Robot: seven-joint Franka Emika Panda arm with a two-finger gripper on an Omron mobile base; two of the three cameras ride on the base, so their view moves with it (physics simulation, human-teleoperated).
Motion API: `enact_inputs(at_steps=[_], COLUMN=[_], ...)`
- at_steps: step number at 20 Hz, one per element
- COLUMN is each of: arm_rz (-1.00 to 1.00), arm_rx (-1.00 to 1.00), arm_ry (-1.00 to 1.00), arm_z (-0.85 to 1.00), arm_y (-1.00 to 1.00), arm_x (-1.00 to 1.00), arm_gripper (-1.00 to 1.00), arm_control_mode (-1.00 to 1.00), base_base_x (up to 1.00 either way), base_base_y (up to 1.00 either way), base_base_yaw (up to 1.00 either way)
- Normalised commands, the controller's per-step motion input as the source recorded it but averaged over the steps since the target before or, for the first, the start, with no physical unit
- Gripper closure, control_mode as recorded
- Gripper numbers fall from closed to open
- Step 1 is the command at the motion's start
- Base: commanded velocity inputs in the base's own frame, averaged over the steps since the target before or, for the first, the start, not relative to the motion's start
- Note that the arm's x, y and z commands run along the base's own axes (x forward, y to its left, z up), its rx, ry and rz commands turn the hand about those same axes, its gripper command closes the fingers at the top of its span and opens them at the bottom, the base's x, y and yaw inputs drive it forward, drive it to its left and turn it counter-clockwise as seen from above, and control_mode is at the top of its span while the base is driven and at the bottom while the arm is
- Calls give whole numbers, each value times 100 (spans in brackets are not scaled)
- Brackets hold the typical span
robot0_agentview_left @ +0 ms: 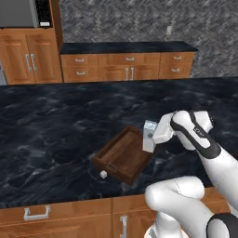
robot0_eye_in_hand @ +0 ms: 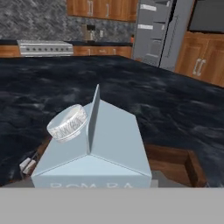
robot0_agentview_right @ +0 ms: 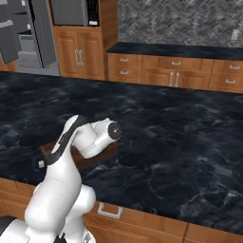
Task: Take out the milk from the fridge and place it on the tray on the counter. Then take the sugar cube near the tray and place it in the tray.
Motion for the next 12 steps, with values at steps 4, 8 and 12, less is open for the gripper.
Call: enact_inputs(at_steps=[4,8,12], arm_rz=[7,2,0], arm_rx=[0,0,0], arm_ry=[-2,-1,0], arm_z=[-41,-34,-5], arm_y=[0,0,3], arm_x=[27,25,26], arm_gripper=[100,100,100], arm_control_mode=[-100,-100,-100], base_base_x=[0,0,0], base_base_y=[0,0,0], base_base_yaw=[0,0,0])
